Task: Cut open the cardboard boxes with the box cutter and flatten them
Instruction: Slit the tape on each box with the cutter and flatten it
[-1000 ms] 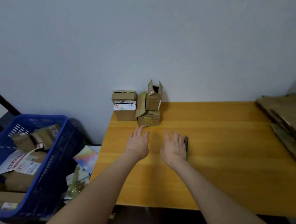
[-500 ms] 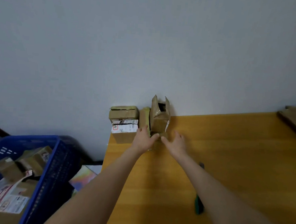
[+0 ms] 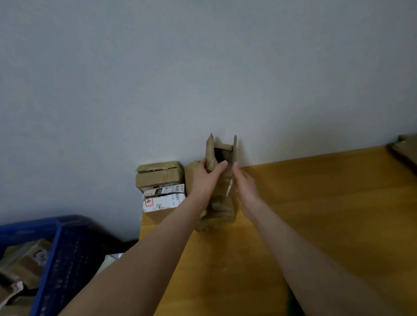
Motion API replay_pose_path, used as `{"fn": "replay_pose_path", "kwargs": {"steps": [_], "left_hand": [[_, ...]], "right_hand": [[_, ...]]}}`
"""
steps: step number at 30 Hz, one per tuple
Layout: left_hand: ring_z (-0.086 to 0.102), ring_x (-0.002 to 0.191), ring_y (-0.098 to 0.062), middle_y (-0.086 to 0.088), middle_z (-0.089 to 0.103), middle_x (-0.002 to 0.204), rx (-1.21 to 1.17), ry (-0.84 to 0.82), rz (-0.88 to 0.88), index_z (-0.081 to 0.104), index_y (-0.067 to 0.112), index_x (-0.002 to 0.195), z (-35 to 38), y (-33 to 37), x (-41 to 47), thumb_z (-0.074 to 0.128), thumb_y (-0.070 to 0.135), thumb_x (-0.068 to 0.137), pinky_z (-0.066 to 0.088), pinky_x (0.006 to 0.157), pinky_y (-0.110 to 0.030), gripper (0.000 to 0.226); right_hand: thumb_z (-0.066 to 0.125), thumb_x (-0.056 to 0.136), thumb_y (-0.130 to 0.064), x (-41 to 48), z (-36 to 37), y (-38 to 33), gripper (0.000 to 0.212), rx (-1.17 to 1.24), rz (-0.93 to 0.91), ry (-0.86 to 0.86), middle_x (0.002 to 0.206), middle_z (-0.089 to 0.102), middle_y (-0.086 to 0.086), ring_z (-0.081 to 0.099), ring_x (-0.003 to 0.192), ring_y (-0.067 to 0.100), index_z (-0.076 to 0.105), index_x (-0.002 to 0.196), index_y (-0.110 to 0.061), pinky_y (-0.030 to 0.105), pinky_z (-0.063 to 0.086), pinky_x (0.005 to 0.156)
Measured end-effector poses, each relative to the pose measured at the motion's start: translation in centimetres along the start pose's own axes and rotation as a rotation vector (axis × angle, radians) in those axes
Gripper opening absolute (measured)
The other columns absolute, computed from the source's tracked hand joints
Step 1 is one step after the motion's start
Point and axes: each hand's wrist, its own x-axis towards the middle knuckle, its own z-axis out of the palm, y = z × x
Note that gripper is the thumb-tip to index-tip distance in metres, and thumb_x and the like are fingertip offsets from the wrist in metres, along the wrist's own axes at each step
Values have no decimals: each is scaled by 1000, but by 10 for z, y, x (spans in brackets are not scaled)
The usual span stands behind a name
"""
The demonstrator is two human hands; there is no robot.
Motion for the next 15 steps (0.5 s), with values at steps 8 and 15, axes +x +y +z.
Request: {"fn": "replay_pose_path", "kwargs": {"steps": [8, 15], "left_hand": [[57, 119, -14, 1, 58, 130, 102, -162, 202, 36, 19, 144, -35, 0, -19, 90, 41, 57, 51, 100, -38, 105], [46, 126, -21, -5, 40, 142, 136, 16, 298, 20, 21, 150, -55, -18, -59, 89, 44, 59, 47, 102, -44, 116]], "right_hand": [[22, 98, -60, -53, 14, -14, 59, 375, -61, 132, 94, 67, -5, 62, 86, 13, 65, 101, -20, 31, 46, 66], [37, 102, -42, -103, 53, 8, 36, 91, -205, 236, 100, 67, -2, 61, 92, 12, 68, 109, -27, 25, 51, 73]]}}
